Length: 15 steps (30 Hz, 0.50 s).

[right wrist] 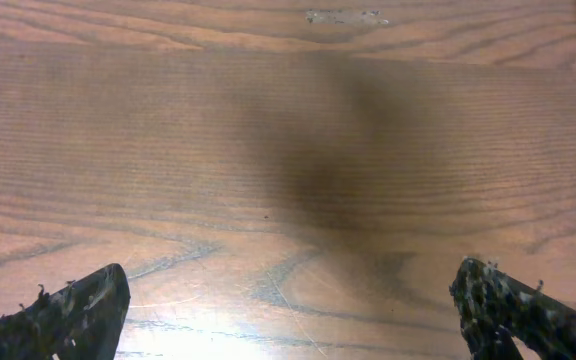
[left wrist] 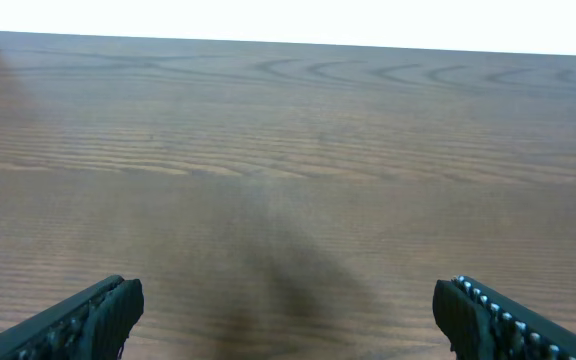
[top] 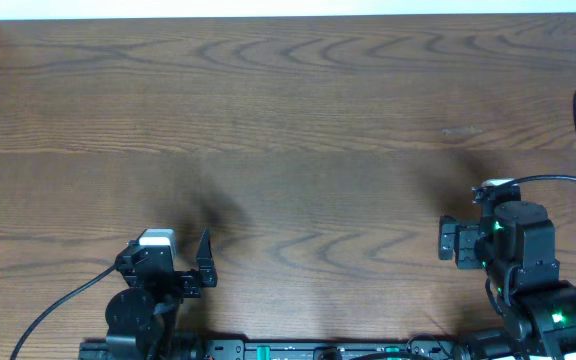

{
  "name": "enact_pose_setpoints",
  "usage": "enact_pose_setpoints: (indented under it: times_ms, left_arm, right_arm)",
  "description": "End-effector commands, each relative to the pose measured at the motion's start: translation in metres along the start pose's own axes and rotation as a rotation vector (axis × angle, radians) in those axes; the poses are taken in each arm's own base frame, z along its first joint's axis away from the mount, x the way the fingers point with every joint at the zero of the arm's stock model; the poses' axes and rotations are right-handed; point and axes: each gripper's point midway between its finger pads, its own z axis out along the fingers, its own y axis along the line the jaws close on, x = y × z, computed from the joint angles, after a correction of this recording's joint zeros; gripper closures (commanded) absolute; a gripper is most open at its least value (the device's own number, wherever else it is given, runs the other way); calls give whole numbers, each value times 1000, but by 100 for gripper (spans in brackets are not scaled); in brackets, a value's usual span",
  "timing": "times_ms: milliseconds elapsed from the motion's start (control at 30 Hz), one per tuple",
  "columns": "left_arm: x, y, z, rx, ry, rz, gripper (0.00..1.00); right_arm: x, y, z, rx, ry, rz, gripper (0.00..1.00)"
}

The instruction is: Untangle cables

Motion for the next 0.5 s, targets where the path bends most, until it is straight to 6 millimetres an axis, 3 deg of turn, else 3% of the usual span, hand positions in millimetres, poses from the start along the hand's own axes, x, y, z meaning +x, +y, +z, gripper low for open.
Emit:
enact_pose_setpoints:
  times_ms: [0, 467]
  left_arm:
    - [2, 2, 2, -13, 0, -13, 2]
    - [4, 3, 3, -13, 6, -13, 2]
  right_arm:
    - [-1, -2, -1, 10, -4, 16, 1]
    - [-1, -2, -1, 10, -4, 16, 1]
